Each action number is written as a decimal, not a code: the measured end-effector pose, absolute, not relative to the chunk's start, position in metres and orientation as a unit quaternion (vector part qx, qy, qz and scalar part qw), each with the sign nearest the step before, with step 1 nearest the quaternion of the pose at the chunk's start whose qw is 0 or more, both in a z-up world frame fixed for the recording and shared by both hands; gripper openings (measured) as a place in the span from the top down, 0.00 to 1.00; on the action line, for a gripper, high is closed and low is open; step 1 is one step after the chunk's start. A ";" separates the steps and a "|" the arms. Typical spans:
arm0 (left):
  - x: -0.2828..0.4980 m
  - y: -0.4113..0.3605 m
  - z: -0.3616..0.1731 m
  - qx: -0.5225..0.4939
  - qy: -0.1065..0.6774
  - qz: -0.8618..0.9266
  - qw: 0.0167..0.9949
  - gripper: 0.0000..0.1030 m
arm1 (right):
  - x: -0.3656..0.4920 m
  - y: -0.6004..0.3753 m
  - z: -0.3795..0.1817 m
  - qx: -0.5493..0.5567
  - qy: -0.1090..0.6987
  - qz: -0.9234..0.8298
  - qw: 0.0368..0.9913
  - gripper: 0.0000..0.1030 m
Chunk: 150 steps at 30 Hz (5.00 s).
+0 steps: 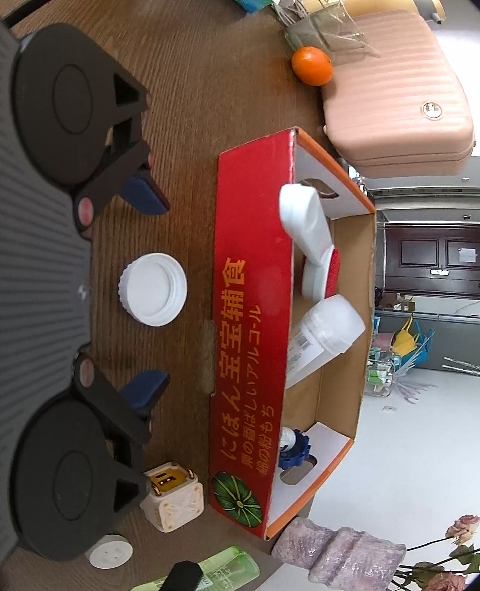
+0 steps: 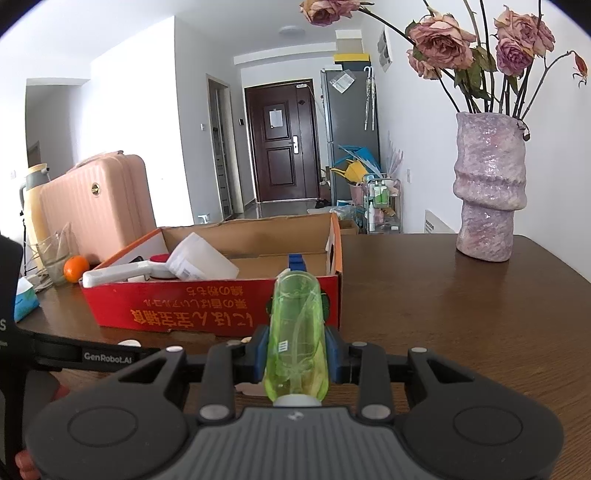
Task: Organize rigid objects
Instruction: 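Grasp the white bottle cap with the left tool while the right tool holds the spray bottle, then carry the white cap and green spray bottle over the cardboard box, then lower the cap and spray bottle into the box and open both tools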
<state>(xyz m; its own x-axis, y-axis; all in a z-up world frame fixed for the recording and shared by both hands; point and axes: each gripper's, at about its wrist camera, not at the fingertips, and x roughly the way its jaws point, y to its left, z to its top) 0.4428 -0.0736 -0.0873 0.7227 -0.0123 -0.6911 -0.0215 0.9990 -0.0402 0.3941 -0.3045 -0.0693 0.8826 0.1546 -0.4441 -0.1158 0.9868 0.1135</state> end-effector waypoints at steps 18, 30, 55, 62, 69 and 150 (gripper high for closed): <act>0.439 -0.081 -0.087 -0.002 0.364 -0.018 0.931 0.59 | 0.395 -0.303 -0.071 0.041 0.235 0.072 0.968 0.70; 0.420 -0.077 -0.079 -0.002 0.340 -0.026 0.940 0.60 | 0.395 -0.300 -0.073 0.038 0.234 0.075 0.969 0.70; 0.349 -0.041 -0.033 -0.037 0.273 -0.053 0.960 0.60 | 0.351 -0.260 -0.060 0.044 0.208 0.086 0.973 0.70; 0.339 -0.036 -0.018 -0.045 0.249 -0.054 0.966 0.60 | 0.347 -0.246 -0.054 0.047 0.200 0.090 0.975 0.70; 0.340 -0.032 -0.007 -0.048 0.235 -0.050 0.969 0.60 | 0.350 -0.235 -0.046 0.052 0.191 0.092 0.976 0.70; 0.526 -0.018 -0.016 -0.047 0.249 -0.017 0.967 0.60 | 0.518 -0.207 -0.049 0.041 0.194 0.090 0.976 0.70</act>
<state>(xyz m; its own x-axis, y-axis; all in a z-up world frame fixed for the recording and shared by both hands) 0.5263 -0.0181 -0.0163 0.8759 -0.0553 -0.4794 0.0091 0.9951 -0.0983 0.5180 -0.2073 -0.0489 0.9088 0.1915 -0.3708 -0.1597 0.9804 0.1151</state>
